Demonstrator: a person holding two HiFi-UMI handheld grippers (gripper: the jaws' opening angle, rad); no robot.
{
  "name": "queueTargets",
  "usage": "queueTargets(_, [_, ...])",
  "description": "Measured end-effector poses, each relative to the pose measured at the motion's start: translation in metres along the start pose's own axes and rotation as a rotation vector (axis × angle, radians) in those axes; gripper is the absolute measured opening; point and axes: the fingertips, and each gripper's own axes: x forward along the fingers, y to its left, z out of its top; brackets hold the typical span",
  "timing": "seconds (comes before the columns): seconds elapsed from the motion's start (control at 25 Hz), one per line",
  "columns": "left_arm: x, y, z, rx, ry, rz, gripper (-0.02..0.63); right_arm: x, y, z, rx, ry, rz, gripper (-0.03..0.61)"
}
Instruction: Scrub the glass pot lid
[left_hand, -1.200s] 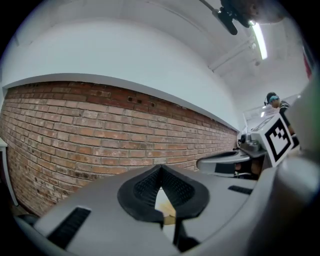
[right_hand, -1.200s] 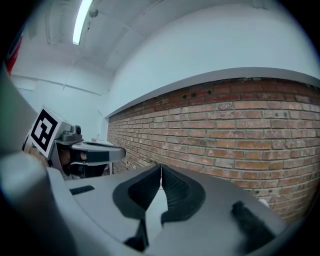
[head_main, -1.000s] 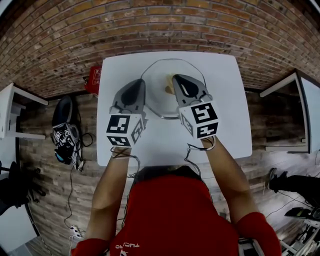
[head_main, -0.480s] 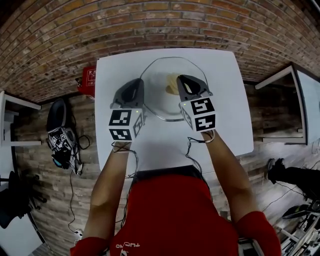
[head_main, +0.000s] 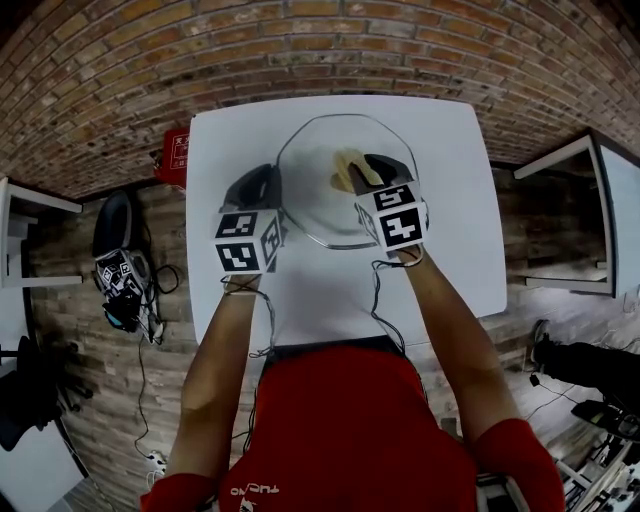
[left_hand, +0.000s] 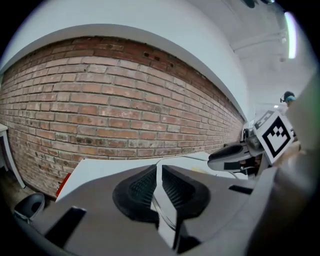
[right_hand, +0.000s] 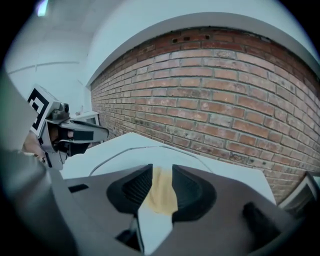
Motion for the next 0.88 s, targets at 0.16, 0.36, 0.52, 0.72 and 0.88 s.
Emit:
queueTargets(0.16, [0.012,0.005,-0.016,-0.049,0.069,-0.02,0.115,0.013,-0.002,-0.009,0.015,0.039,0.014,0.129])
queueTargets(0.36, [0.026,0.013,-0.039,-0.122,0.171,-0.035,0.144,0.03,-0.001,-0.018,0.015,0.097,0.027,0.13])
queueTargets(0.52, [0.036,0.014,-0.056,-0.187,0.252,-0.071,0.16,0.038,-0.003,-0.024,0.019,0.136,0.03,0.13])
queueTargets(0.72, [0.043,0.013,-0.068,-0.223,0.302,-0.104,0.164,0.044,-0.004,-0.034,0.021,0.174,0.023,0.13])
queueTargets(0.88, [0.046,0.012,-0.075,-0.225,0.327,-0.107,0.164,0.048,-0.004,-0.042,0.025,0.191,0.021,0.129])
